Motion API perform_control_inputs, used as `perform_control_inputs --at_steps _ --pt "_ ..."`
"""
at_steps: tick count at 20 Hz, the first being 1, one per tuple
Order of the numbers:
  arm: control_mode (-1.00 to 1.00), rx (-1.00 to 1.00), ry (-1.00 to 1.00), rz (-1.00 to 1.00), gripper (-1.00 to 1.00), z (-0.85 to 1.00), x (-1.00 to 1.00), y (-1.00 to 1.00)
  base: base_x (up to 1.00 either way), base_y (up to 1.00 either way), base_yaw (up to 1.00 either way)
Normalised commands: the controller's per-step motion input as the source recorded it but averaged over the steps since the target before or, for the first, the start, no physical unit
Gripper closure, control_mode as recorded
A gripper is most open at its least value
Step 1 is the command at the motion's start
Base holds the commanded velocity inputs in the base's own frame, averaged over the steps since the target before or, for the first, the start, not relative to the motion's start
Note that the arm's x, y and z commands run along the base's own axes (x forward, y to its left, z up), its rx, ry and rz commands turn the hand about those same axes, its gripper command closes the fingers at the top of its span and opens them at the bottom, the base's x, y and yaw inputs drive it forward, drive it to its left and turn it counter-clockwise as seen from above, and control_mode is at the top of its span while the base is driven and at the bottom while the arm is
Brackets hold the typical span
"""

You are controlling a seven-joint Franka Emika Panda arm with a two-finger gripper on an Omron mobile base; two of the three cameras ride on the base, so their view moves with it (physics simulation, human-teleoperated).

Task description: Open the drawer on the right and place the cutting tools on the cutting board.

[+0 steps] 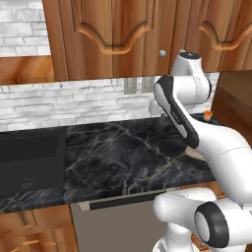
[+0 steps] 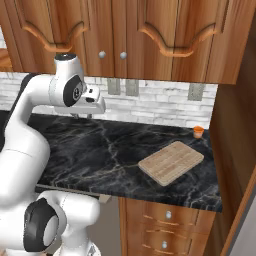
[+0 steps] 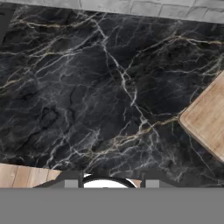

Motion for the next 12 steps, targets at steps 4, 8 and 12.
perform_control_inputs --at_steps 4,8,12 --pt "-1.0 0.05 -0.06 0.0 -1.0 -0.23 -0.44 -0.56 0.0 0.0 0.0" --pt "-1.0 0.26 -0.13 -0.1 -1.0 -0.51 -1.0 -1.0 0.0 0.0 0.0" --pt "-1.0 0.34 -0.03 -0.3 -1.0 -0.54 -0.98 -1.0 0.0 0.0 0.0"
